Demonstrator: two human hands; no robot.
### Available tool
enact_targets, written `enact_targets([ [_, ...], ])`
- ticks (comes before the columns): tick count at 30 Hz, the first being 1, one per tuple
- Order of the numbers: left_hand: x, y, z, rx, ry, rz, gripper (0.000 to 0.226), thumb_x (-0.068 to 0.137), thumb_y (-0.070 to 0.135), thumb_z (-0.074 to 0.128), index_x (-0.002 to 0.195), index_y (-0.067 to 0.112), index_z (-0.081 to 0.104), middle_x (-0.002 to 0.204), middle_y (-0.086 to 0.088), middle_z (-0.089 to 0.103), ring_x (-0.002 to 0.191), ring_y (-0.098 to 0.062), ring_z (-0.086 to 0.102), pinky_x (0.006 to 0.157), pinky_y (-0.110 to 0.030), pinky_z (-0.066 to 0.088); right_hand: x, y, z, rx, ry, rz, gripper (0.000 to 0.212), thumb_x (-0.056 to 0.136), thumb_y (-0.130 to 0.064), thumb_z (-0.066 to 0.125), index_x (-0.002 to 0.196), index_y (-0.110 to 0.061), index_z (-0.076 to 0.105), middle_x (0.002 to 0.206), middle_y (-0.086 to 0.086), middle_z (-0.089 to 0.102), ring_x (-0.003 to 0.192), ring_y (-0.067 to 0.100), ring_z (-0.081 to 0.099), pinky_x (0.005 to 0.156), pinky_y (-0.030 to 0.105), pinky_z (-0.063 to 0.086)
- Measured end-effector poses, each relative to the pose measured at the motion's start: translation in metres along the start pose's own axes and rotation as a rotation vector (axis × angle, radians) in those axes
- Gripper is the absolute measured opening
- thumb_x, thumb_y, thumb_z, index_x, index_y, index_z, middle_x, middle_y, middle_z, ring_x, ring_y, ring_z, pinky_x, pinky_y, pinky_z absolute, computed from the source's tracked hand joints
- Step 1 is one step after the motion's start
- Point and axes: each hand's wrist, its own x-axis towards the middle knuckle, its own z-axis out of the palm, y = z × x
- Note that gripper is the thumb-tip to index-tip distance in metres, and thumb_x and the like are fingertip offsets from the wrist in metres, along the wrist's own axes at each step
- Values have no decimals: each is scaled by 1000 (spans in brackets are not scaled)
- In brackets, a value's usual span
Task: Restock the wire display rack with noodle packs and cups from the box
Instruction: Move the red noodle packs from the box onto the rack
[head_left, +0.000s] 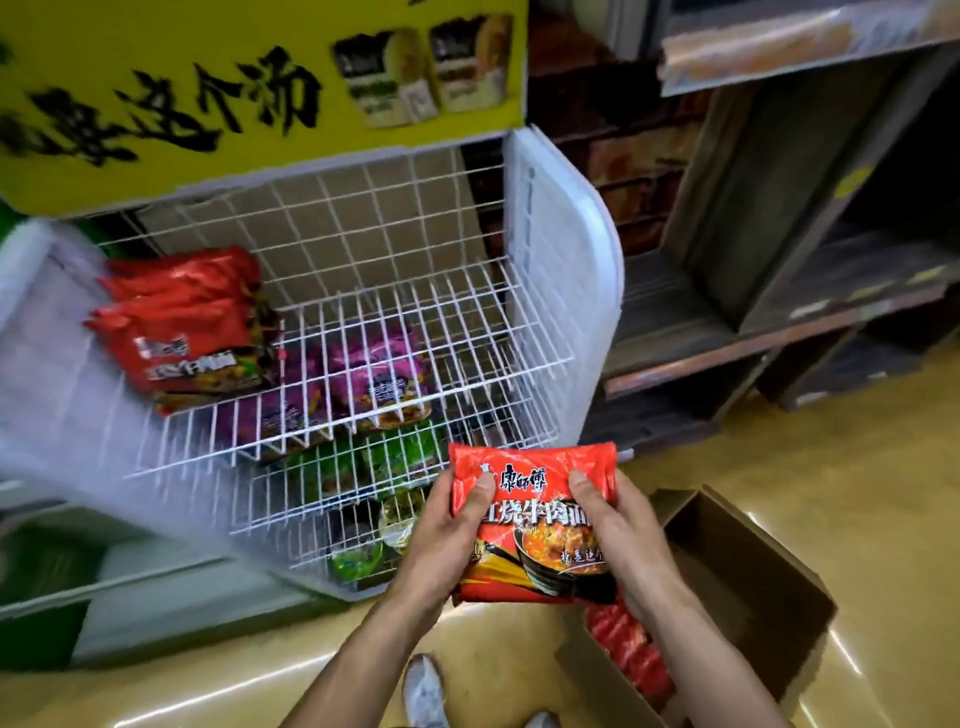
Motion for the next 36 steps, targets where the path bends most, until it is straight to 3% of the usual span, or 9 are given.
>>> enact_targets([
  [4,-3,11,-32,-23,56,53,29,94,49,60,122,42,57,111,9,75,95,-12,75,82,-35,62,6,-13,35,-43,-39,-42,27,93,-48,64,113,-30,69,102,-7,78,93,15,75,92,48,58],
  [10,0,28,-98,-4,98,102,50,84,67,62,130,48,55,125,15,69,115,-12,68,101,-48,54,8,-36,103,-95,-93,-88,25,94,-47,62,112,-31,69,105,-6,77,98,17,74,94,49,57],
  [17,7,59,-178,7,134,172,37,88,62,60,122,46,58,117,12,73,106,-14,72,96,-49,56,7,-63,187,-134,-145,-123,14,98,-44,58,106,-35,64,107,-5,74,99,17,71,90,44,57],
  [19,9,67,-198,14,153,181,43,85,68,62,122,46,57,118,12,72,107,-15,72,97,-50,56,6,-71,209,-145,-152,-148,12,98,-43,57,104,-35,63,107,-5,73,98,17,71,88,40,56],
  [22,12,70,-224,21,168,196,61,73,84,62,125,52,54,127,14,68,117,-17,67,102,-52,52,8,-75,237,-171,-152,-162,14,97,-44,57,105,-35,65,109,-6,73,103,18,69,98,48,53],
  [25,12,77,-247,4,190,221,41,84,71,62,119,51,56,123,14,70,113,-14,68,100,-50,54,11,-77,263,-185,-165,-174,15,97,-45,57,106,-37,66,108,-8,73,103,18,69,96,46,54],
  [29,16,86,-270,13,233,246,28,91,59,59,117,48,58,118,15,72,110,-12,70,100,-49,54,15,-84,290,-199,-207,-200,15,101,-40,54,107,-31,65,109,-7,71,100,11,67,78,27,50],
  [32,19,92,-283,13,259,253,33,88,64,60,117,47,59,117,15,72,111,-13,69,101,-50,53,19,-89,304,-202,-231,-226,15,101,-38,53,107,-31,66,107,-9,72,100,10,67,82,28,51],
  [36,25,101,-293,28,309,267,63,73,87,55,126,53,52,126,14,68,117,-15,66,103,-53,51,30,-94,320,-190,-226,-226,17,98,-43,58,111,-34,66,108,-5,75,101,18,72,94,49,57],
])
